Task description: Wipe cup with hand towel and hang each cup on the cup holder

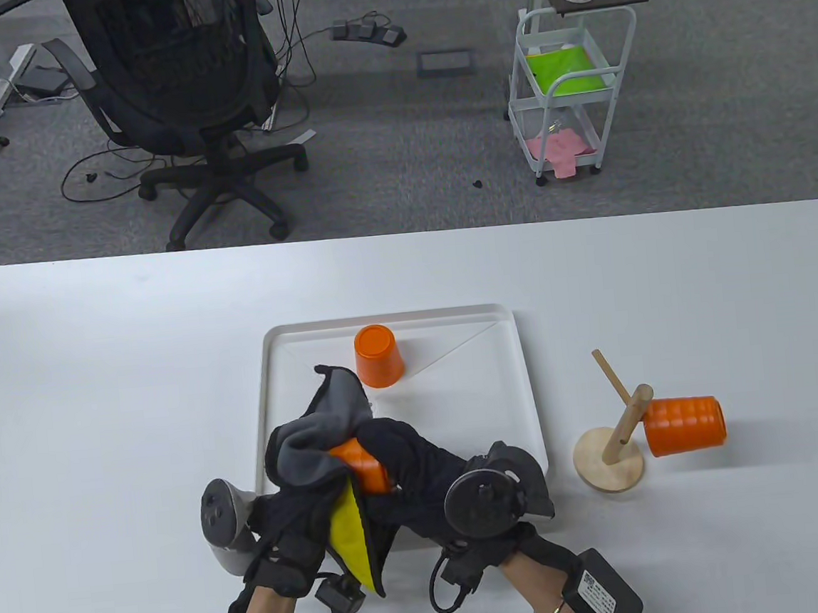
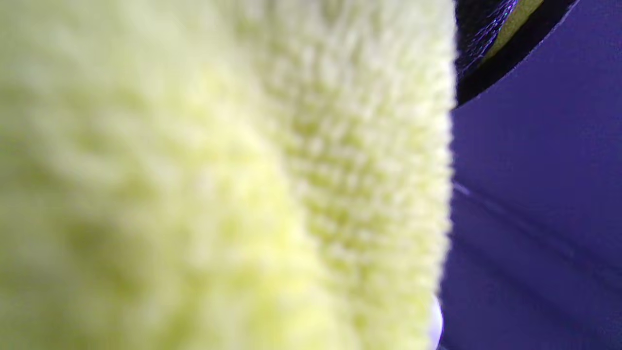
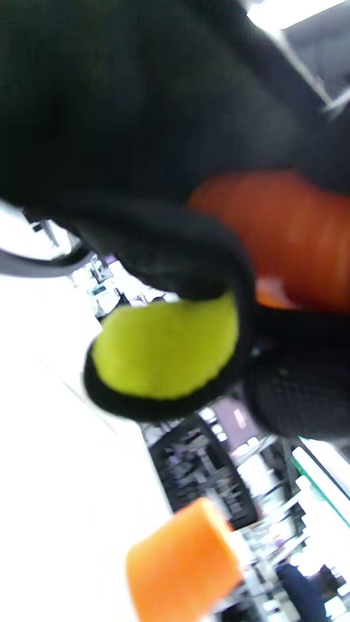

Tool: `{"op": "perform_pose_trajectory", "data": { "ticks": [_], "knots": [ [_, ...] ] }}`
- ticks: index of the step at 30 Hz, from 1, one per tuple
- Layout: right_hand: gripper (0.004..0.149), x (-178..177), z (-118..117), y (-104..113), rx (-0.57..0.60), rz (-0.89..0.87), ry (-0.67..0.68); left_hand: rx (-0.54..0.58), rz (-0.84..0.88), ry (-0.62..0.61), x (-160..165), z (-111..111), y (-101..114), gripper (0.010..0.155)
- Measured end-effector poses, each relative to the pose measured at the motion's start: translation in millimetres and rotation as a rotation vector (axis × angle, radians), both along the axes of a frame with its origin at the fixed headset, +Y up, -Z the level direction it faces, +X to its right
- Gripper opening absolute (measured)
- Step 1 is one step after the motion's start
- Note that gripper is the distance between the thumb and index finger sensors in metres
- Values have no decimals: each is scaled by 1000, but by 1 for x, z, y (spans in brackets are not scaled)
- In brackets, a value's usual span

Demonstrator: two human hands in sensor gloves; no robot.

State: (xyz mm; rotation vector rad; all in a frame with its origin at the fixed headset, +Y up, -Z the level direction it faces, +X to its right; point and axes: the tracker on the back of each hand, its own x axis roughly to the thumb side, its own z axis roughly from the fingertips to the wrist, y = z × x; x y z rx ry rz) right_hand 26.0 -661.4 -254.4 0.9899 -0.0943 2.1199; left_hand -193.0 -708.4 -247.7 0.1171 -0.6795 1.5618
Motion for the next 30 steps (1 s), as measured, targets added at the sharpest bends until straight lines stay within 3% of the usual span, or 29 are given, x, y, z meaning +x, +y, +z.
{"op": "perform_pose_trajectory", "data": {
  "ticks": [4,8,10,15,20,23,26,30],
  "knots": [
    [80,12,-17,-14,-339,-194,26,210,-235,115,7,10,10,59],
    [81,22,-27,-33,-707,-214,0,441,-592,233,17,20,17,58],
    [81,26,-29,-40,-834,-207,-18,520,-705,261,23,24,16,58],
    [83,33,-35,-54,-1019,-175,-19,599,-806,245,33,27,14,58],
    [83,33,-35,-52,-1014,-191,-15,566,-757,253,30,26,13,60],
    [80,30,-32,-44,-961,-237,38,472,-655,256,22,21,12,64],
    [76,27,-28,-30,-864,-299,101,312,-474,235,12,12,8,66],
    [74,26,-17,-6,-650,-216,-6,156,-277,203,5,6,1,65]
  ]
}}
